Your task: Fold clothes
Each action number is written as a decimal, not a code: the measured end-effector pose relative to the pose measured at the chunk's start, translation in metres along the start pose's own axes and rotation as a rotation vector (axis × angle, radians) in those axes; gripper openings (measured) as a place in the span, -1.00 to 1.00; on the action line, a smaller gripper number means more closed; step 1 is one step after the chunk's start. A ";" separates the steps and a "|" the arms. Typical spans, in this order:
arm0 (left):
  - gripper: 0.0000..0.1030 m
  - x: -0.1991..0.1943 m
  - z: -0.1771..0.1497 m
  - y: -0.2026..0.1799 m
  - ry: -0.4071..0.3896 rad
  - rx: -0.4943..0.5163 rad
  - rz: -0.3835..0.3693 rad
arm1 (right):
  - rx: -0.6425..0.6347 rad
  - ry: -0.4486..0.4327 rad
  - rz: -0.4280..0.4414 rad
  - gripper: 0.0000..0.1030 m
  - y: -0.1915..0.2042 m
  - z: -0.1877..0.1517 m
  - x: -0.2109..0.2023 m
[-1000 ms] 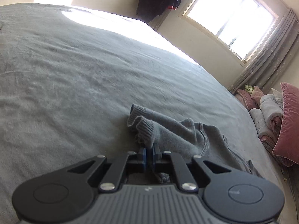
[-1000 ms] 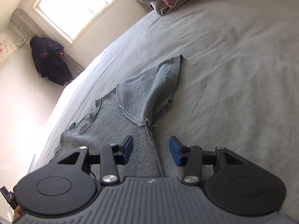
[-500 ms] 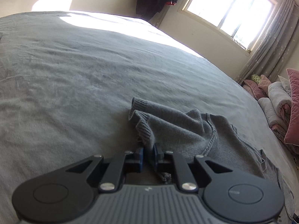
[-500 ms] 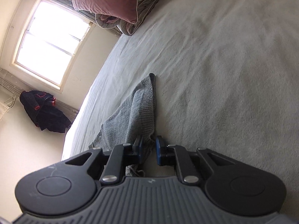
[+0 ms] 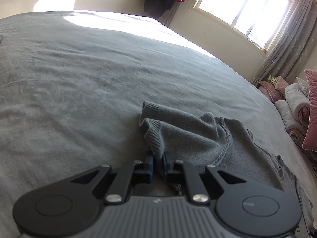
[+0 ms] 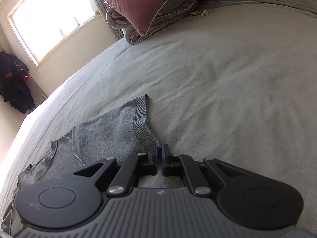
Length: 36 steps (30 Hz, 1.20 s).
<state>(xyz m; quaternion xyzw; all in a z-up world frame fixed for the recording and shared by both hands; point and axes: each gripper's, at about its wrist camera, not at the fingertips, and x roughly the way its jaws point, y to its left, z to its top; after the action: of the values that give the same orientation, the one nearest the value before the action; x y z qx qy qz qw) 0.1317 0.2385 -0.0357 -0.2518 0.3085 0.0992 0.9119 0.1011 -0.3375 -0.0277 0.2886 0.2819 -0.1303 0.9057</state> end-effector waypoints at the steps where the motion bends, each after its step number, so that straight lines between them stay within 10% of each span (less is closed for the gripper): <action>1: -0.80 -0.003 0.002 0.000 -0.002 -0.007 -0.001 | -0.003 -0.001 0.007 -0.81 0.000 -0.001 -0.001; 7: -0.45 -0.016 0.014 0.005 -0.012 -0.015 0.000 | -0.062 -0.026 0.010 -0.66 0.015 0.008 0.000; 11: -0.26 -0.020 0.024 0.002 0.012 0.024 -0.014 | -0.140 -0.042 0.031 -0.10 0.032 0.014 0.002; 26: -0.05 0.080 0.061 -0.116 0.029 0.454 -0.087 | -0.548 -0.003 0.356 -0.06 0.176 0.024 0.102; 36: -0.04 0.157 0.060 -0.130 0.010 0.409 -0.207 | -0.475 0.060 0.471 0.00 0.193 0.023 0.170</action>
<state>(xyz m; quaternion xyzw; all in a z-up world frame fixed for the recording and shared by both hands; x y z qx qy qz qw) 0.3305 0.1630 -0.0394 -0.0927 0.2991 -0.0608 0.9478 0.3251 -0.2094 -0.0251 0.1302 0.2565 0.1606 0.9442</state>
